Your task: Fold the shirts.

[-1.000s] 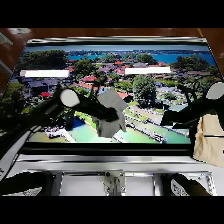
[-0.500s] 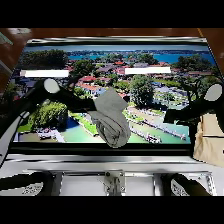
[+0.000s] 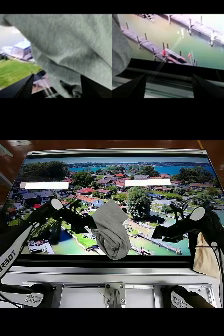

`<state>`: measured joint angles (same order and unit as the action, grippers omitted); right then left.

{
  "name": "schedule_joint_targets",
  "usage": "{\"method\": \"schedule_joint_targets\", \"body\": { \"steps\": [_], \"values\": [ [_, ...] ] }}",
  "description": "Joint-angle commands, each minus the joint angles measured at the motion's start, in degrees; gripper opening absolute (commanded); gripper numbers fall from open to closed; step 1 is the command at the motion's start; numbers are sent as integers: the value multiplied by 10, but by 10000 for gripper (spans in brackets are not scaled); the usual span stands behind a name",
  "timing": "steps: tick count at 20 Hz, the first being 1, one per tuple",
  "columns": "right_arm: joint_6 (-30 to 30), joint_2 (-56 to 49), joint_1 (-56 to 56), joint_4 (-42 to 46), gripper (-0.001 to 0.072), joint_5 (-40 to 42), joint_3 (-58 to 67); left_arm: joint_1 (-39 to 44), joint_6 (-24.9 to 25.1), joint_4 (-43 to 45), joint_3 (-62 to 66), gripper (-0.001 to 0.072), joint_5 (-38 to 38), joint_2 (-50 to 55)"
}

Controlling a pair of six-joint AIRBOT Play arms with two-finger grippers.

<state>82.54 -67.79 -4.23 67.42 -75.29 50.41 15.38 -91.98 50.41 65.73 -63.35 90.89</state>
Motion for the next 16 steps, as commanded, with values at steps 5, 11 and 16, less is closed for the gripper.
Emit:
{"method": "schedule_joint_targets", "body": {
  "steps": [5,11,16],
  "values": [
    [-24,-71,14,-100,680,26,-20,41,13,-89,-4,140,66,54],
    [-34,-130,165,-112,680,97,-20,23,55,-89,-4,43,27,41],
    [-57,-159,226,-201,680,132,-20,21,65,-89,-4,43,22,35]
  ]
}}
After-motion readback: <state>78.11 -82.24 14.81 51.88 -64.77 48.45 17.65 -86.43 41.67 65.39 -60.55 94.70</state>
